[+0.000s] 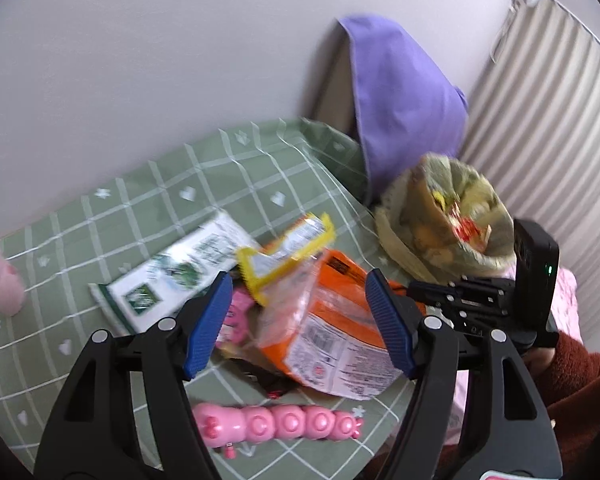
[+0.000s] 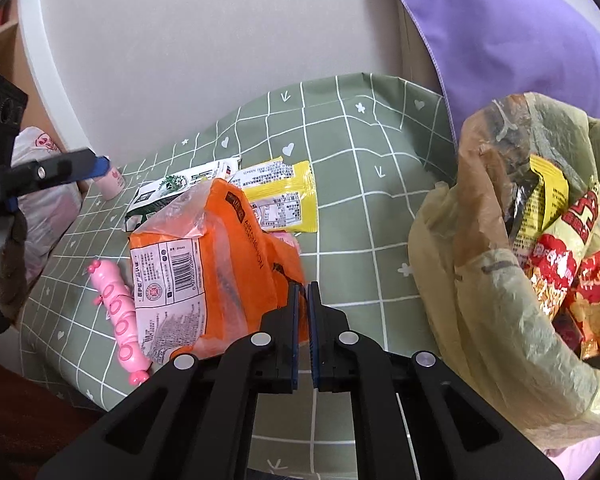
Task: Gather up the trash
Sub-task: 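Grasp the orange bread bag with the left tool while the right tool reaches toward it, then grasp the yellow snack bar wrapper with the right tool, then carry the orange bag and yellow snack bar into the trash bag and release both, then move both tools back over the table toward the pink and grey wrappers, then grasp the pink candy wrapper with the left tool while the right tool grasps the grey wrapper, then carry the pink and grey wrappers over the yellow trash bag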
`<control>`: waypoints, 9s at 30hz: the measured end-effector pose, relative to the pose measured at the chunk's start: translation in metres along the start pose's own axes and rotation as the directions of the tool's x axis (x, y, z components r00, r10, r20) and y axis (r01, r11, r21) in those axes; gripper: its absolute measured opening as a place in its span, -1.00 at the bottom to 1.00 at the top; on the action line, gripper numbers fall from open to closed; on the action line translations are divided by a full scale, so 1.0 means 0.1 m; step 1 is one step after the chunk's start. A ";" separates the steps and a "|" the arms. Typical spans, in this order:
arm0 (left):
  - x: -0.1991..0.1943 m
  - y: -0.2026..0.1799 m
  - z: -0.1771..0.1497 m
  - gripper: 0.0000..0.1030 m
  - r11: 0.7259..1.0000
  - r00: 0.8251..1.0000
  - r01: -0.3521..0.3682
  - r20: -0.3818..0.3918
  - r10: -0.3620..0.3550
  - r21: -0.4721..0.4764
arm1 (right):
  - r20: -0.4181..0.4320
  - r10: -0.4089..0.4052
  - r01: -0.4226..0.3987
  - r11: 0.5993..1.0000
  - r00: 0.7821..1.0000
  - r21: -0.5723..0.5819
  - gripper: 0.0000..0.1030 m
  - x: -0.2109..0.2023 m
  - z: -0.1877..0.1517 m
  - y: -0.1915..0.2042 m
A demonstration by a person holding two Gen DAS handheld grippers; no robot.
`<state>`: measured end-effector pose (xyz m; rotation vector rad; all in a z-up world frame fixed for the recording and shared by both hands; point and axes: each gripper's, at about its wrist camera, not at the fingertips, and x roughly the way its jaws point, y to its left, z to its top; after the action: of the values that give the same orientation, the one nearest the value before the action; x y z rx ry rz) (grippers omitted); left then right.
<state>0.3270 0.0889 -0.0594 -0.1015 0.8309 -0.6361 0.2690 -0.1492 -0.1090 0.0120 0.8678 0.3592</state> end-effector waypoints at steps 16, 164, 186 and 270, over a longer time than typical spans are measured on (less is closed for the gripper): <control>0.12 -0.04 -0.11 -0.59 0.990 0.989 -0.128 -0.063 0.131 0.060 | 0.081 0.026 -0.027 1.000 0.996 0.005 0.21 -0.33 0.04 -0.03; 1.00 -1.47 1.16 0.15 0.988 0.988 0.125 0.084 -0.133 0.089 | 0.121 -0.347 0.332 0.934 0.930 0.131 0.10 -1.09 0.21 -1.35; -0.09 0.74 0.20 0.17 0.936 0.949 -0.286 0.076 0.306 -0.204 | 0.177 -0.107 0.120 0.991 0.978 -0.062 0.11 -0.94 0.50 -0.39; 0.47 -0.56 0.11 -0.57 0.970 0.971 -0.239 -0.044 0.237 -0.053 | 0.062 0.040 -0.033 0.993 0.997 -0.111 -0.48 -0.29 -0.19 0.17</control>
<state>0.3305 0.0153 -0.0645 -0.0414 0.8822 -0.3887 0.2326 -0.1453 -0.0977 -0.0619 0.7845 0.4385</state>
